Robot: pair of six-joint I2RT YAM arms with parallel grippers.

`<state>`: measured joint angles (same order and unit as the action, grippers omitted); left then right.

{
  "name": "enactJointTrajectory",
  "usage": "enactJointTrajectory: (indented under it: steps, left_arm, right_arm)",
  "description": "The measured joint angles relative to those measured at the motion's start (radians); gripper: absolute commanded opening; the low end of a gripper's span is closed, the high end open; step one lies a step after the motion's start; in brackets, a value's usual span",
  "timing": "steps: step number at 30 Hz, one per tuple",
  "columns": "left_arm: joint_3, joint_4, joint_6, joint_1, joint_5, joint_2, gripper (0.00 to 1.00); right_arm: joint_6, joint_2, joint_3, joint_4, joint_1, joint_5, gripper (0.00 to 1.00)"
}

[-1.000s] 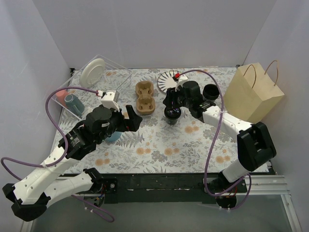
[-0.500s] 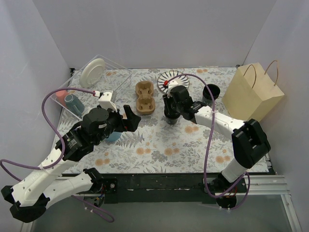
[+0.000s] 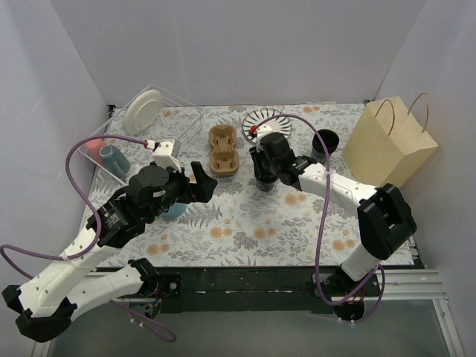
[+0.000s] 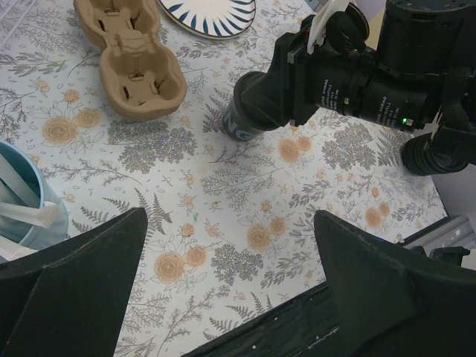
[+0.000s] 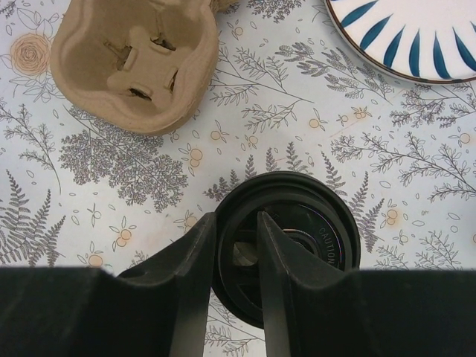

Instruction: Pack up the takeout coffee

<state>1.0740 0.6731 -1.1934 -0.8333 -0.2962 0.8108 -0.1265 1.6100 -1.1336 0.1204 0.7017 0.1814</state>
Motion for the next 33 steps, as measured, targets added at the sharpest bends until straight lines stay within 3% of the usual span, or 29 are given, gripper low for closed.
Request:
enactJointTrajectory:
  steps: [21, 28, 33]
  left_arm:
    - [-0.005, 0.000, -0.006, 0.000, 0.000, -0.001, 0.95]
    - [-0.005, 0.000, -0.008, 0.000, 0.000, -0.001, 0.95]
    - [-0.005, 0.000, -0.009, 0.000, 0.000, -0.003, 0.95]
  right_arm:
    - [0.015, -0.008, -0.002, 0.025, 0.010, -0.004, 0.21]
    - [0.026, -0.020, -0.001, 0.047, 0.014, 0.009, 0.04]
    - [0.057, -0.036, 0.003, 0.064, 0.014, 0.045, 0.01]
